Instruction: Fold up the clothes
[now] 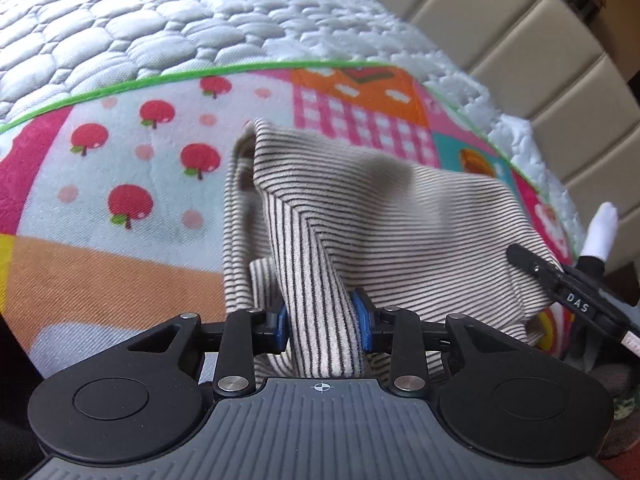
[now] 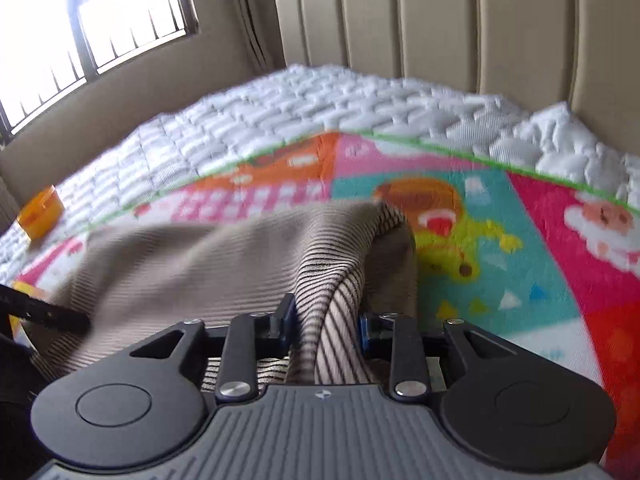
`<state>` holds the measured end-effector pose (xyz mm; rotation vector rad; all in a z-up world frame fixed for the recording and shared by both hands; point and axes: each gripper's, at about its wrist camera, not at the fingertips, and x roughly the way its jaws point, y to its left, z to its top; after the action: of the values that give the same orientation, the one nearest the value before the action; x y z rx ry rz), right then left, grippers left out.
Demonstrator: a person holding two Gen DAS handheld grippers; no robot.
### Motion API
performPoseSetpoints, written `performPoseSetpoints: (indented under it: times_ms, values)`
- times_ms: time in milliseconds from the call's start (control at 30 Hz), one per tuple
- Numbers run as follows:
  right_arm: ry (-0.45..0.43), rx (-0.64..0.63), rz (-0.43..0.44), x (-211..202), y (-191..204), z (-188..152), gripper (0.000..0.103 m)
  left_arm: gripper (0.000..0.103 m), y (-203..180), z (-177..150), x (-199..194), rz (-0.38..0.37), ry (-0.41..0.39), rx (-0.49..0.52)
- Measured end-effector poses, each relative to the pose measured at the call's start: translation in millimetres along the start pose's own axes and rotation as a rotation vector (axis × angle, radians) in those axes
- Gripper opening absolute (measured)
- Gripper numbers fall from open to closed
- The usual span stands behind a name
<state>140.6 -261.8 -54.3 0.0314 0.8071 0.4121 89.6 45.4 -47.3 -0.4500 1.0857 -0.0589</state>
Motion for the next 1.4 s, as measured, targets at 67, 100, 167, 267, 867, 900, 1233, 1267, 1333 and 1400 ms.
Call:
performPoseSetpoints:
  times_ms: [67,100,167,267,867,900,1233,1267,1333,1400]
  values:
    - [0.026,0.001,-0.012,4.5,-0.8,-8.4,0.046,0.042,0.0,-0.5,2.3,0.007,0.006,0.0]
    - [0.028,-0.001,-0.01,3.8,0.5,-8.3,0.054,0.044,-0.2,-0.6,3.0,0.01,0.007,0.002]
    - [0.033,-0.002,-0.002,3.2,2.8,-9.6,0.071,0.053,0.2,-1.4,4.2,0.014,0.009,0.0]
    - [0.047,-0.036,-0.012,5.7,9.6,-15.0,0.081,0.061,-0.3,-2.9,3.1,0.009,0.008,0.005]
    - [0.087,-0.017,0.0,6.1,13.8,-22.4,0.103,0.098,-6.0,-5.1,12.0,-0.001,0.059,0.016]
    - [0.091,-0.008,0.001,6.4,13.5,-22.1,0.103,0.099,-5.9,-4.3,13.9,-0.003,0.065,0.011]
    - [0.112,0.019,0.006,6.6,12.7,-18.6,0.103,0.099,-30.2,9.5,36.3,-0.016,0.061,0.106]
    - [0.111,0.018,0.005,6.2,13.1,-17.9,0.103,0.099,-32.3,13.9,38.7,-0.019,0.057,0.116]
    - [0.102,0.014,-0.001,4.5,13.8,-16.3,0.103,0.099,-34.9,24.5,43.9,-0.027,0.047,0.124]
    - [0.08,0.009,-0.011,1.3,13.9,-14.4,0.103,0.098,-37.9,39.4,52.1,-0.026,0.031,0.136]
